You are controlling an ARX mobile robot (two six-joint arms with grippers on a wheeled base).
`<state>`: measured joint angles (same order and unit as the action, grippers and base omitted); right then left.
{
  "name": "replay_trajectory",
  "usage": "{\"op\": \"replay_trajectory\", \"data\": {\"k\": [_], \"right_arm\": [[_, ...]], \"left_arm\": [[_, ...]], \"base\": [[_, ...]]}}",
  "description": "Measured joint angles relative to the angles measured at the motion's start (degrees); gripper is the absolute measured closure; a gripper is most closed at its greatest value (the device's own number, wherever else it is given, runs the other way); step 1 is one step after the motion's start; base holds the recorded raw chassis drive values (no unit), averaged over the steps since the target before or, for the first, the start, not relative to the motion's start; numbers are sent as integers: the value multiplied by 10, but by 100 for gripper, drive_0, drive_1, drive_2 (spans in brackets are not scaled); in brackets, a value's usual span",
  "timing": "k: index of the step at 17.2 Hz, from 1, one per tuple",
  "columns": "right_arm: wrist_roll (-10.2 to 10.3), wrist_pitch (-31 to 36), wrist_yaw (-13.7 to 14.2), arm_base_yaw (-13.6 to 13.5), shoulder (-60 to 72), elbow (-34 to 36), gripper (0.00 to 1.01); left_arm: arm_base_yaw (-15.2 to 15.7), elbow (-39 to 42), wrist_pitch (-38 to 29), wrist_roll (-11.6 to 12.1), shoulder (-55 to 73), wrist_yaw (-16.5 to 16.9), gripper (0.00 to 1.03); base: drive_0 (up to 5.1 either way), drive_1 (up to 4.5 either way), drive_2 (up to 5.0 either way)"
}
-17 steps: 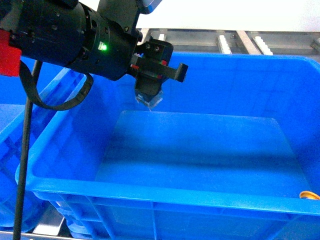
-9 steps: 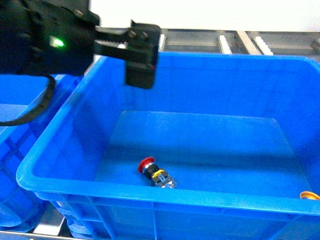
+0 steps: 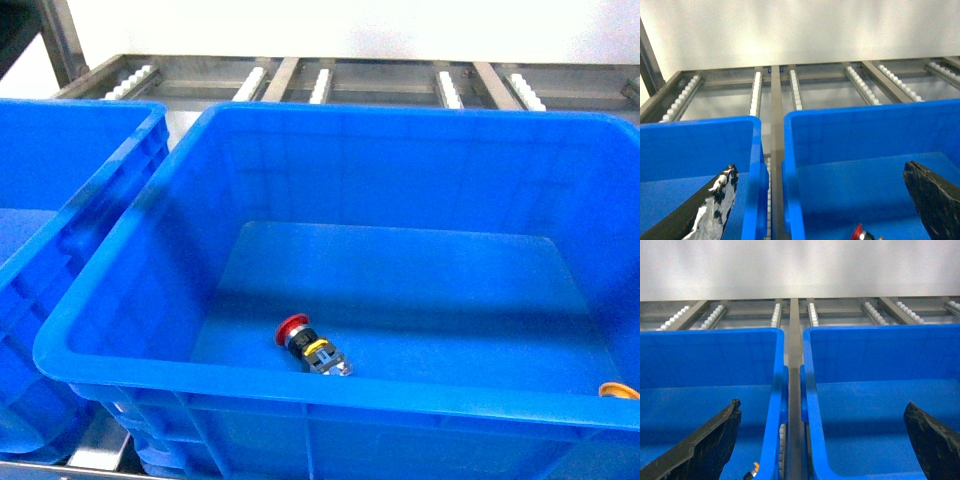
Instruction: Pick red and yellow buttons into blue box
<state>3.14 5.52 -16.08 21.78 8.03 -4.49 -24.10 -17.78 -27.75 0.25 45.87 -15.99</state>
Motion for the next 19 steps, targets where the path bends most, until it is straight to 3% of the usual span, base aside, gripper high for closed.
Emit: {"op": "replay_trajectory", "data": {"k": [2, 3, 7, 8, 9, 16, 17, 19], "right_arm": [[0, 0, 0, 0, 0, 0, 3], [0, 0, 0, 0, 0, 0, 3], [0, 0, 0, 0, 0, 0, 3], [-2, -9, -10, 2, 0, -1, 5], [-15, -33, -38, 1, -1, -3, 16], [-27, -43, 1, -66, -29, 4, 43], [-28, -45, 19, -82, -34, 5, 52], [-28, -55, 71, -130, -49, 17, 86]], "left_arm": [[-24, 28, 70, -3, -64, -60, 5], [-41, 28, 70, -3, -88, -76, 5], [-41, 27, 72, -3, -88, -82, 5], [-40, 29, 67, -2, -92, -96, 11], [-17, 42, 69, -2, -117, -90, 22], [48, 85, 91, -2, -174, -38, 49], [61, 91, 95, -2, -185, -24, 57], [116, 117, 116, -2, -235, 33, 89]], "base": [[0, 0, 0], [0, 0, 0], [0, 0, 0], [0, 0, 0], [0, 0, 0], [0, 0, 0], [0, 0, 0], [0, 0, 0]]}}
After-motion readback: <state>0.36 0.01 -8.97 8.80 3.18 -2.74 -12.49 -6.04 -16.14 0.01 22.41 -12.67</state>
